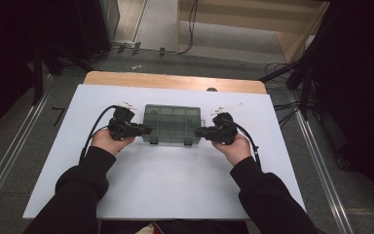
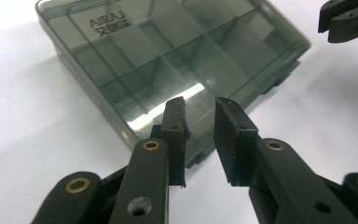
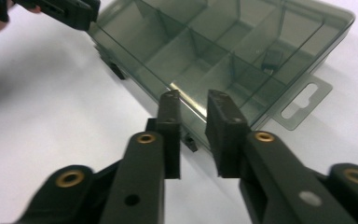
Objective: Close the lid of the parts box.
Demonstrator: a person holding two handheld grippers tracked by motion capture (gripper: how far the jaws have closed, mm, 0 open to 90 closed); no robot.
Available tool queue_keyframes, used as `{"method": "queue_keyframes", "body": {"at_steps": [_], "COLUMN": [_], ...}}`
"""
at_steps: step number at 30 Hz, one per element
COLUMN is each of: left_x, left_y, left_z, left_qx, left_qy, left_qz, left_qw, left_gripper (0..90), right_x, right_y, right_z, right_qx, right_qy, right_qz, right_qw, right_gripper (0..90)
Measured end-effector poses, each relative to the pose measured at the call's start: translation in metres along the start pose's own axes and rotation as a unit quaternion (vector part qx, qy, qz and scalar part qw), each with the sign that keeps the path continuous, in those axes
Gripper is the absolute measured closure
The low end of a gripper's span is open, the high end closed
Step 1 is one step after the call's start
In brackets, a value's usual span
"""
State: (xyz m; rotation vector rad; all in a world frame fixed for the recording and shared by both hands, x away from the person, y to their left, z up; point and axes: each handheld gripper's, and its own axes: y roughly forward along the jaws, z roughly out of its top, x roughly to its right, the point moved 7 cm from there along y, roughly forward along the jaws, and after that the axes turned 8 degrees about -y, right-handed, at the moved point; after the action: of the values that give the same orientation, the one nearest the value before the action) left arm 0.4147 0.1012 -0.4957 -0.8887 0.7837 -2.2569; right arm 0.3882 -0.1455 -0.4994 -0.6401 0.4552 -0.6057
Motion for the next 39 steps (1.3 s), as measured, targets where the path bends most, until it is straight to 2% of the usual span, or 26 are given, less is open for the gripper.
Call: {"method": "queue_keyframes", "body": {"at_steps": [4, 5, 7, 9, 12, 14, 22, 28, 31, 39], "left_x": [0.008, 0.010, 0.014, 0.018, 0.021, 0.023, 0.031, 0.037, 0.042, 0.051], "left_y": [-0.006, -0.007, -0.009, -0.011, -0.013, -0.014, -0.017, -0.020, -0.022, -0.025], "left_z": [0.000, -0.001, -0.003, -0.006, -0.010, -0.014, -0.027, -0.039, -0.044, -0.058], "left_qx": [0.007, 0.007, 0.010, 0.009, 0.009, 0.013, 0.007, 0.004, 0.005, 0.004], "left_qy": [0.010, 0.010, 0.013, 0.011, 0.015, 0.023, 0.025, 0.038, 0.033, 0.043], "left_qz": [0.001, 0.001, -0.007, -0.014, -0.015, -0.011, -0.018, -0.019, -0.031, -0.035], "left_qw": [0.9999, 0.9999, 0.9998, 0.9998, 0.9997, 0.9996, 0.9995, 0.9991, 0.9990, 0.9984], "left_gripper": [62.4, 62.3, 57.3, 56.0, 50.6, 45.9, 38.5, 38.4, 38.4, 38.3], "right_x": [-0.007, -0.009, -0.012, -0.015, -0.020, -0.023, -0.033, -0.038, -0.040, -0.047], "right_y": [-0.011, -0.013, -0.016, -0.018, -0.022, -0.024, -0.028, -0.030, -0.031, -0.035], "right_z": [0.000, -0.001, -0.004, -0.007, -0.012, -0.014, -0.026, -0.036, -0.042, -0.055], "right_qx": [0.018, 0.023, 0.028, 0.031, 0.035, 0.036, 0.030, 0.026, 0.026, 0.018], "right_qy": [-0.002, -0.005, -0.008, -0.010, -0.015, -0.018, -0.016, -0.018, -0.014, -0.018], "right_qz": [0.015, 0.016, 0.018, 0.021, 0.019, 0.020, 0.031, 0.032, 0.036, 0.038], "right_qw": [0.9997, 0.9996, 0.9994, 0.9993, 0.9991, 0.9990, 0.9990, 0.9990, 0.9989, 0.9990], "right_gripper": [56.3, 52.7, 50.0, 47.2, 44.0, 42.7, 37.0, 36.4, 36.4, 36.0]}}
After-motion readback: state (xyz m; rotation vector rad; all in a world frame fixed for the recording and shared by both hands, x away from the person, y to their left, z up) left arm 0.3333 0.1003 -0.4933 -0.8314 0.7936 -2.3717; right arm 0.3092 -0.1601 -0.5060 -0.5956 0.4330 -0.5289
